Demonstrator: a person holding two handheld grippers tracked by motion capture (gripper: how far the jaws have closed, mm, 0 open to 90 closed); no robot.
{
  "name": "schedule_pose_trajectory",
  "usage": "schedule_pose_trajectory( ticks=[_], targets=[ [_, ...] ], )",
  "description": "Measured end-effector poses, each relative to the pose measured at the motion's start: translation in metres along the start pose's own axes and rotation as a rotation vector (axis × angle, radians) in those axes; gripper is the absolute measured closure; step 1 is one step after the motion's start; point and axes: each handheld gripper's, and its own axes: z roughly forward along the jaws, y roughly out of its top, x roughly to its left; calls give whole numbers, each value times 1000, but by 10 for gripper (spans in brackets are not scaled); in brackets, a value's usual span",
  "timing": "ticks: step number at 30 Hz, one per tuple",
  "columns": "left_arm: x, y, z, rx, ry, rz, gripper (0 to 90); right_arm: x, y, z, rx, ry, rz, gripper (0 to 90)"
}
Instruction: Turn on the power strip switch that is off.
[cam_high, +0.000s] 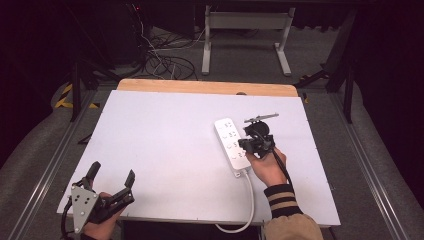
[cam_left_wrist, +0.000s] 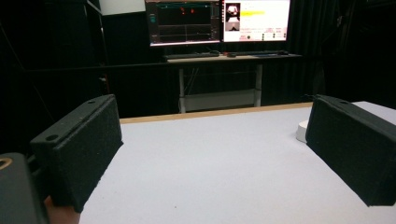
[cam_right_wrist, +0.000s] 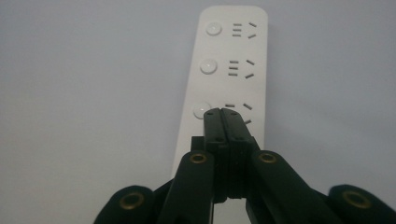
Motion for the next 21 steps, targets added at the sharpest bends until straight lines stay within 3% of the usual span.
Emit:
schedule_pose_trajectory(
  ticks=[3,8,10,13,21],
  targets=[
    [0,0,0,4,-2,7,42,5,-1,12,59,-41,-27,900],
    [-1,0,1,9,-7,9,42,22,-6,24,80,-82,-147,900],
    [-1,0,1,11,-9,8,42,26,-7,27,101,-72,-158,900],
    [-1,0,1,12,-10,12,43,30,-8,30,138,-94,-179,900],
    [-1,-1,2,17,-9,10,44,32,-9,39,163,-135,-190,900]
  ],
)
